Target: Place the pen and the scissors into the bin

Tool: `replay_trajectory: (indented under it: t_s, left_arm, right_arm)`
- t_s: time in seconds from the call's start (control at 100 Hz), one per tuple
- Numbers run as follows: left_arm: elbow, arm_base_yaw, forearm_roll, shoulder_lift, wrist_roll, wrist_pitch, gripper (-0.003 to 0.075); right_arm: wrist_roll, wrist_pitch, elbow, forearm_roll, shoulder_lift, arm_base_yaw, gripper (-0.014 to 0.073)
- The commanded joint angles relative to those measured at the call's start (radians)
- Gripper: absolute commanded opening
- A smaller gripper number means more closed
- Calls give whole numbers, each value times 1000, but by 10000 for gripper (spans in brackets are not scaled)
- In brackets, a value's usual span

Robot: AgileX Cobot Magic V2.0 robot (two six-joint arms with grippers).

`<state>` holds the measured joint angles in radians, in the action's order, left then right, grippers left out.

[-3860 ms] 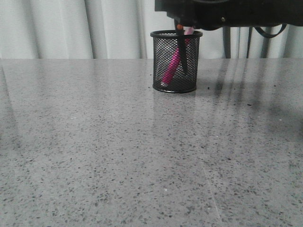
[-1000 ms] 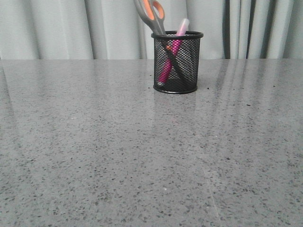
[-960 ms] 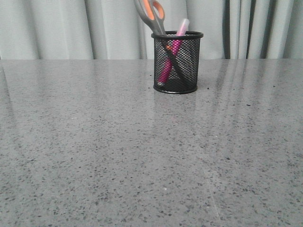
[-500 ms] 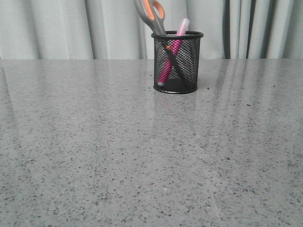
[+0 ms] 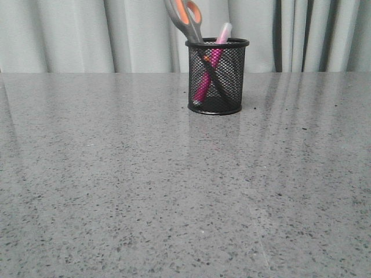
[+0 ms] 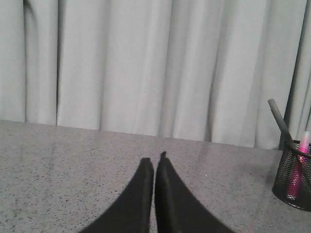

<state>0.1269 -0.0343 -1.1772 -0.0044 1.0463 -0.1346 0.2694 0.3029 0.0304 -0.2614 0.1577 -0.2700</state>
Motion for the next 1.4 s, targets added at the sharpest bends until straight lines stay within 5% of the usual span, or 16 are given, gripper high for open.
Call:
replay_trajectory:
  t_s: [0.0,0.44,0.53,0.62,0.77,0.84,1.39]
  left_arm:
    - [27,-8,-19,-20,-6,30,-19]
    - [27,-8,-19,-20,-6,33,-19]
    - [27,-8,86,-20,-23,27,-19]
    - [27,-8,343,-20,-261,49,-19]
    - [8,-8,978,-20,-818,93,-19]
    - [-22,-8,1135,-20,-975,104,-19]
    - [-172,-7,1126,-32,-1001,121,-19]
  right_arm:
    - [10,69,24,3,7,6,-73]
    - [10,69,24,3,7,6,-73]
    - [10,69,24,3,7,6,-73]
    - [10,69,24,3,7,6,-73]
    - [10,69,24,3,7,6,-73]
    - [10,69,24,3,7,6,-73]
    - [10,69,24,3,7,6,-73]
